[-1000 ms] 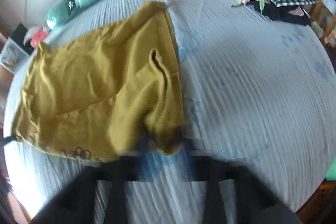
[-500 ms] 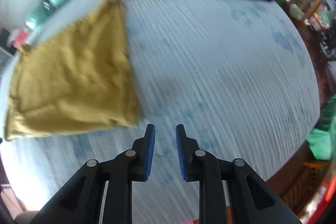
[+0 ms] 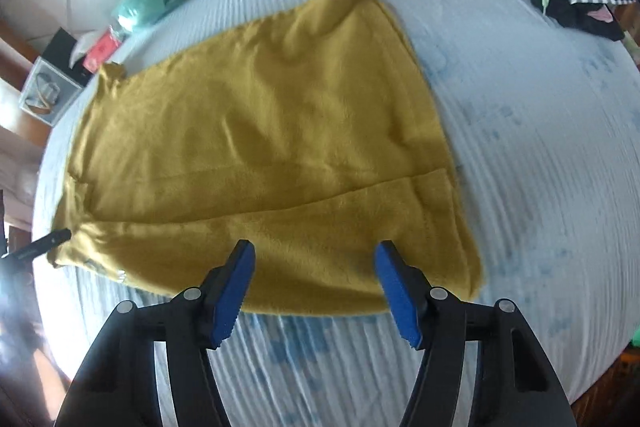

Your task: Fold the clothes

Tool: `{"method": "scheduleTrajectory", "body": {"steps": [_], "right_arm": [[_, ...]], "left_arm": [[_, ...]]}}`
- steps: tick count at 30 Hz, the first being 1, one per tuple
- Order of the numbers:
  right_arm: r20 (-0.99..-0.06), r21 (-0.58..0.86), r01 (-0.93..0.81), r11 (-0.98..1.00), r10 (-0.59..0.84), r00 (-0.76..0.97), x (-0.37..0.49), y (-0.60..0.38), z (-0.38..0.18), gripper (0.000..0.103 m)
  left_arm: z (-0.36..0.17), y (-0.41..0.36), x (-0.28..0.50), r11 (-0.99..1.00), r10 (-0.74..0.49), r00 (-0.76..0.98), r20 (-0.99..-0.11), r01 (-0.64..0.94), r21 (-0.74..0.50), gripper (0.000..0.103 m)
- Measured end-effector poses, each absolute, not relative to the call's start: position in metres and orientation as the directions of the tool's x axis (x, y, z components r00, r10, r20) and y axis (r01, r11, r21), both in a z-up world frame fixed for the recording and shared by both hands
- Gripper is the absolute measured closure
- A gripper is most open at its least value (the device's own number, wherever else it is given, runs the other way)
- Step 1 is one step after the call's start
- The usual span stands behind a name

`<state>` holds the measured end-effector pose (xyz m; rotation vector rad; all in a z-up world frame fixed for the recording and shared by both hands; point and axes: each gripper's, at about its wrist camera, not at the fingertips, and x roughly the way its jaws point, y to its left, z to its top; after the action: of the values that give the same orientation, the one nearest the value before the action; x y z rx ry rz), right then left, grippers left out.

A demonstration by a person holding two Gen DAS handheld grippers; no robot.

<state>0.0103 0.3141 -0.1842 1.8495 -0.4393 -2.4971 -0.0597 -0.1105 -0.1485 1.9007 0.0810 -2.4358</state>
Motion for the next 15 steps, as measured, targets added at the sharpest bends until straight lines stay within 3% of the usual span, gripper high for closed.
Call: {"method": "scheduleTrajectory", "body": {"steps": [3, 4, 6, 9, 13, 15], "right_arm": [[-0.938, 0.219, -0.169, -0.961, -0.160, -0.307, 0.012, 0.312, -0.190, 0.031], [-0.937, 0.220, -0.160, -0.962, -0.163, -0.308, 0.012, 0.310, -0.190, 0.029], [-0.935, 0.228, -0.138, -0.964, -0.177, -0.309, 0.011, 0.306, -0.191, 0.016], [-0.934, 0.222, -0.150, -0.964, -0.166, -0.318, 0.011, 0.303, -0.189, 0.011], [-0.953, 0.202, -0.184, -0.962, -0.150, -0.263, 0.002, 0.304, -0.188, 0.016], [-0.963, 0.167, -0.181, -0.969, -0.121, -0.241, 0.000, 0.304, -0.186, 0.032]], "left_arm": [[-0.150, -0.112, -0.055, -0.996, -0.007, -0.271, -0.963, 0.092, -0.019, 0.022], [-0.150, -0.114, -0.054, -0.994, 0.013, -0.288, -0.958, 0.101, -0.044, 0.015], [-0.152, -0.112, -0.050, -0.993, 0.040, -0.314, -0.949, 0.092, -0.072, 0.004], [-0.156, -0.101, -0.050, -0.998, -0.004, -0.312, -0.950, 0.056, -0.015, 0.000], [-0.156, -0.102, -0.052, -0.999, 0.014, -0.306, -0.952, 0.045, -0.029, 0.000], [-0.156, -0.102, -0.053, -0.999, 0.022, -0.293, -0.956, 0.029, -0.032, 0.000]]}}
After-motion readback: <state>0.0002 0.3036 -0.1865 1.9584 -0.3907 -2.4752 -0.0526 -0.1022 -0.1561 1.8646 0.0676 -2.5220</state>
